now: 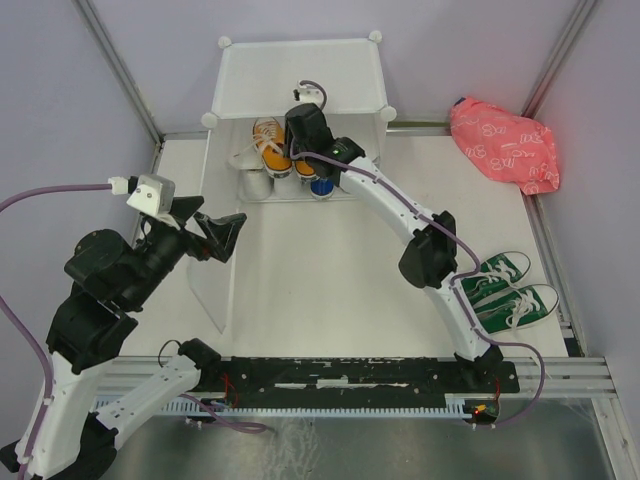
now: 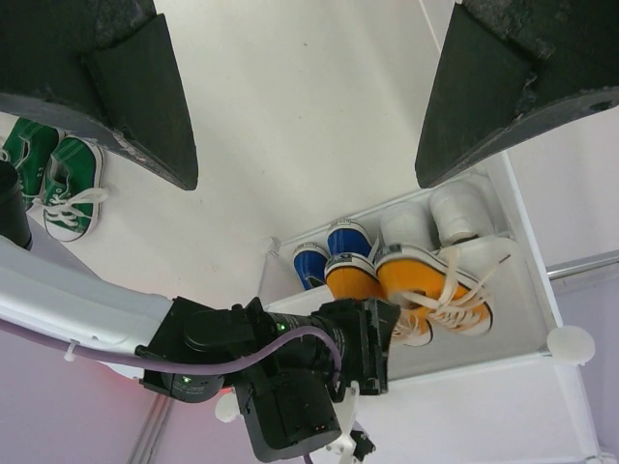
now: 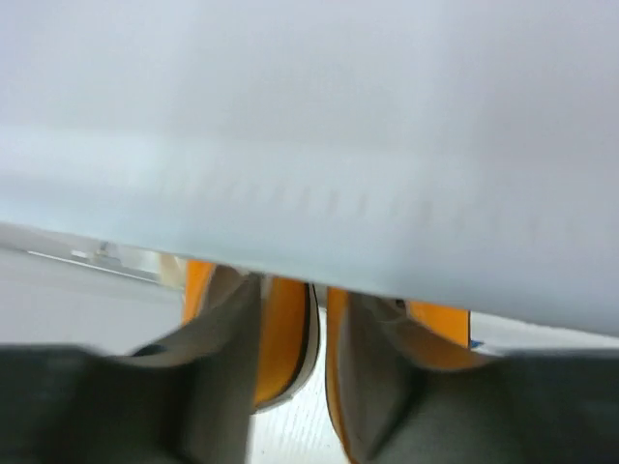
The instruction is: Place and organize the shoes in the shoe cabinet
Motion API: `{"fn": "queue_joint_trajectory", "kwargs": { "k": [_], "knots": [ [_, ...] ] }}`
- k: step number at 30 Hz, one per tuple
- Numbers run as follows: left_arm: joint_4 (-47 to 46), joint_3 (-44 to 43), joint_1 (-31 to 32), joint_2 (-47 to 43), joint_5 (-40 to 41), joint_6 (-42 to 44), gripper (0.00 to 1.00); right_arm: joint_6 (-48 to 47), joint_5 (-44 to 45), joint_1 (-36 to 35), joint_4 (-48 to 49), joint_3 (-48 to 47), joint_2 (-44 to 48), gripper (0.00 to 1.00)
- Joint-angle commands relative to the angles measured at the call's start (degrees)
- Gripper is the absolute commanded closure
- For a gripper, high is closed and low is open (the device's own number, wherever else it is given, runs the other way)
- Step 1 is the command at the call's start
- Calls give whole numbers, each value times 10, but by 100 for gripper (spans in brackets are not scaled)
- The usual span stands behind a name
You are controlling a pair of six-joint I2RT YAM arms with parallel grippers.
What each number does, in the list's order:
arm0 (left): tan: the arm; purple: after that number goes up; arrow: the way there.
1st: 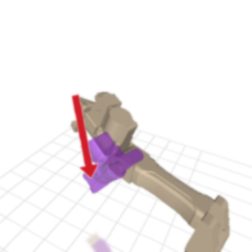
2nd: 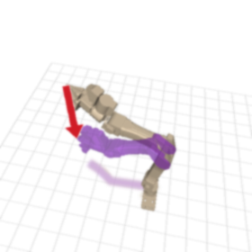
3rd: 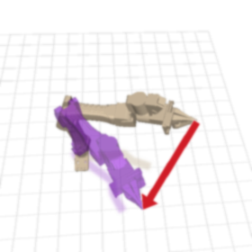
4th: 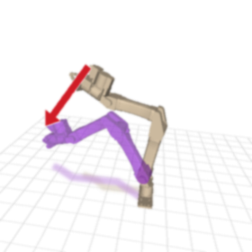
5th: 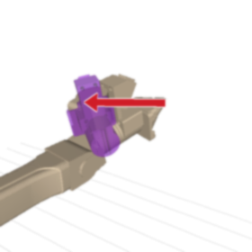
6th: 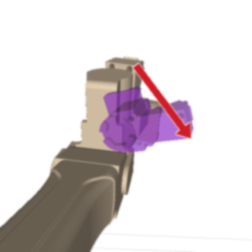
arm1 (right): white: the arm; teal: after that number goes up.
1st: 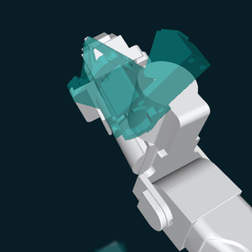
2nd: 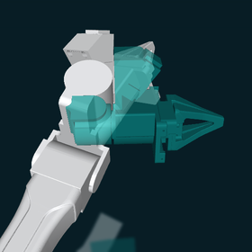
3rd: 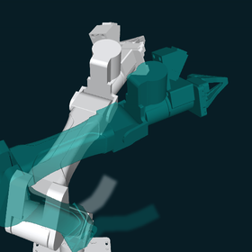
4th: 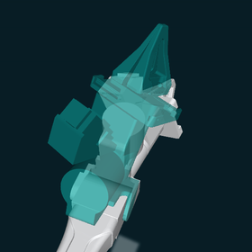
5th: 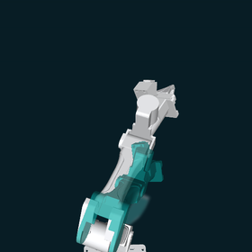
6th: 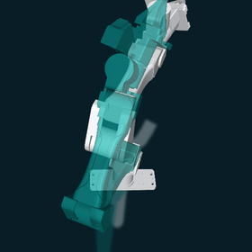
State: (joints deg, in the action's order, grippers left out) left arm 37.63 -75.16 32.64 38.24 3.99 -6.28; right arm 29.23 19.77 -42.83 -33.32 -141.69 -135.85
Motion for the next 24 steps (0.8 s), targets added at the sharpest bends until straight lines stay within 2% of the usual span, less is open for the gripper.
{"fn": "queue_joint_trajectory", "kwargs": {
  "k": [1, 5, 14, 17, 24],
  "knots": [
    [-9, -11, -1, -2, 2, 26, 1, 2, 16, 2, 105, -12, 41, 46],
    [-9, -9, -1, -2, -2, 24, 1, -7, -2, 3, 132, 31, 75, 37],
    [-3, -5, -1, -10, 0, 22, 1, -51, -47, -25, 109, 129, 165, 33],
    [-1, -5, -1, -12, 1, 22, 1, -92, -47, -52, 99, 166, 190, 27],
    [1, 6, -1, -18, -1, 14, 1, -118, -10, -86, 111, 203, 176, 28]
  ]
}}
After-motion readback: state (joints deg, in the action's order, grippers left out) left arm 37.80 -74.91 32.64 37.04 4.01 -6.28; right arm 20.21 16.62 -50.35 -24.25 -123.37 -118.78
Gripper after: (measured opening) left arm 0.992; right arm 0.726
